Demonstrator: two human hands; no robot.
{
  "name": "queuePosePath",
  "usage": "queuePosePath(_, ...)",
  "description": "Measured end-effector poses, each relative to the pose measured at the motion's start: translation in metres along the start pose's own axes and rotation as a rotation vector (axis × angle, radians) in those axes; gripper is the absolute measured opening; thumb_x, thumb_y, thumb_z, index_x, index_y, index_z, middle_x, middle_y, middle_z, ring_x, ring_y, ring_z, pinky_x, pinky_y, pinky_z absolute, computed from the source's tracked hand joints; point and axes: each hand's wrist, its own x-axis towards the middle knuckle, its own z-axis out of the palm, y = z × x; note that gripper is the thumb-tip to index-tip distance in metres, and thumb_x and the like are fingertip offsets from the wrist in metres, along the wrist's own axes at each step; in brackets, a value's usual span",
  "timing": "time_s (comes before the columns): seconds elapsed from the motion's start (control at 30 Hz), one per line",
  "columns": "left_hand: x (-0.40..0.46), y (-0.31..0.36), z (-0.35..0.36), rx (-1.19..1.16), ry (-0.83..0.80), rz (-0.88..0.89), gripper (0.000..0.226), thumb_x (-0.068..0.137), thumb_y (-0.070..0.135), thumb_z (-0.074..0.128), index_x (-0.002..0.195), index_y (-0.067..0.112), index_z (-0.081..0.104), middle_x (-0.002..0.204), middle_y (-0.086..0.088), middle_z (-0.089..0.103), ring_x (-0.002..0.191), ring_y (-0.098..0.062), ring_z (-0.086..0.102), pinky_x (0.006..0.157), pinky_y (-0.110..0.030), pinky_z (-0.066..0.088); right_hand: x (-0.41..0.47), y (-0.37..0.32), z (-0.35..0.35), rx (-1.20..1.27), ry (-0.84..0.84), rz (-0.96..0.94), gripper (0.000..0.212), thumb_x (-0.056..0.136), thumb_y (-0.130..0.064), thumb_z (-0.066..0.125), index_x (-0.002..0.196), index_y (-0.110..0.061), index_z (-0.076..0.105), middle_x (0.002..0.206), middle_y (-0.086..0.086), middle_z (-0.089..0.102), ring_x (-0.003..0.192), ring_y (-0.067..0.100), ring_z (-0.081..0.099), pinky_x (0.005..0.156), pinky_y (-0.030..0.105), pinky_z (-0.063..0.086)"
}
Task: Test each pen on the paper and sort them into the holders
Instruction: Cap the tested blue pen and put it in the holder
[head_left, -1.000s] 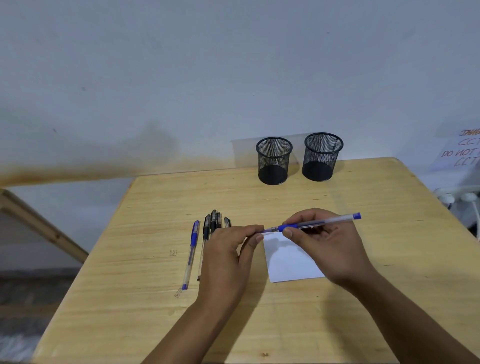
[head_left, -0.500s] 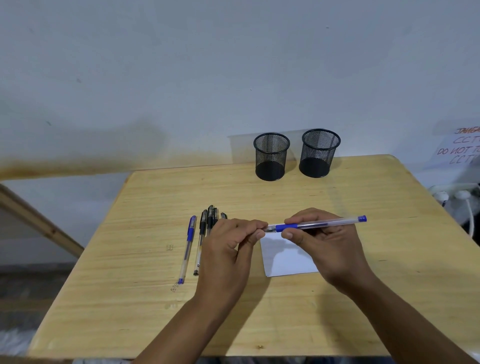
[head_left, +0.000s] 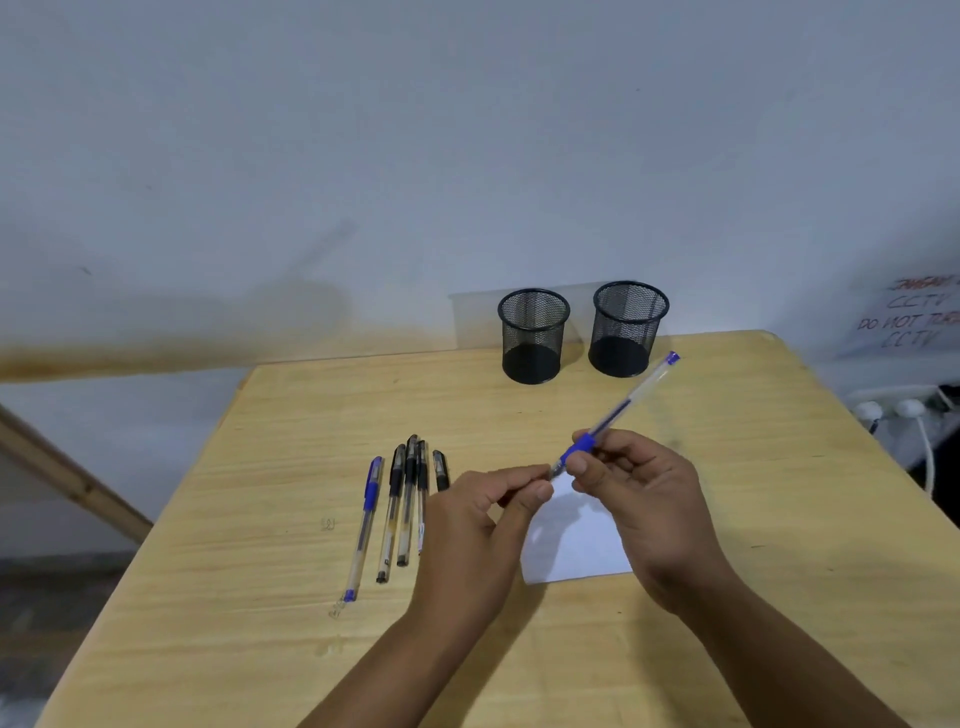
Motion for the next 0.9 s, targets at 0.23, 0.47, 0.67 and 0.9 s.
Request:
queuePosePath(0.23, 0.059, -0.008, 0.010, 0.031, -0.044, -0.101, 0.052, 0.076, 0.040, 0.081, 0.125, 0.037, 0.063, 0.101, 0.019, 0.071, 0.097, 0.003, 0.061, 0.081, -0.020, 0.050, 0.059, -0.019, -0.008, -0.096, 0.069, -0.035, 0.011, 0.091, -0.010, 0.066, 0.095, -0.019, 0.073, 0.081, 0.011, 0.074, 0.074, 0.018, 0.070, 0.072, 0.029, 0.059)
queuePosePath(0.47, 0.150, -0.036, 0.029, 0.146, -0.015, -0.229, 0.089, 0.068, 0.044, 0.087, 0.142, 0.021, 0.045, 0.133, 0.006, 0.056, 0.118, -0.014, 0.053, 0.097, -0.031, 0.045, 0.144, -0.047, -0.036, -0.907, 0.049, -0.183, 0.015, 0.091, -0.022, 0.065, 0.099, -0.021, 0.078, 0.080, -0.006, 0.068, 0.079, 0.016, 0.062, 0.065, 0.025, 0.041)
queuePosePath(0.67, 0.183, -0.050, 0.048, 0.212, 0.035, -0.248, 0.084, 0.062, 0.044, 0.085, 0.133, 0.016, 0.051, 0.126, 0.001, 0.060, 0.114, -0.020, 0.058, 0.091, -0.033, 0.049, 0.196, -0.065, -0.018, -1.208, -0.101, -0.269, 0.011, 0.089, -0.021, 0.068, 0.087, -0.014, 0.077, 0.081, 0.003, 0.069, 0.069, 0.016, 0.057, 0.053, 0.023, 0.039)
queuePosePath(0.9, 0.194, -0.059, 0.053, 0.243, 0.057, -0.193, 0.052, 0.064, 0.044, 0.082, 0.108, 0.025, 0.062, 0.107, 0.003, 0.067, 0.098, -0.017, 0.063, 0.080, -0.032, 0.052, 0.230, -0.048, 0.013, -1.364, -0.274, -0.332, 0.008, 0.084, -0.021, 0.075, 0.086, -0.013, 0.077, 0.082, 0.007, 0.073, 0.080, 0.021, 0.062, 0.072, 0.034, 0.052)
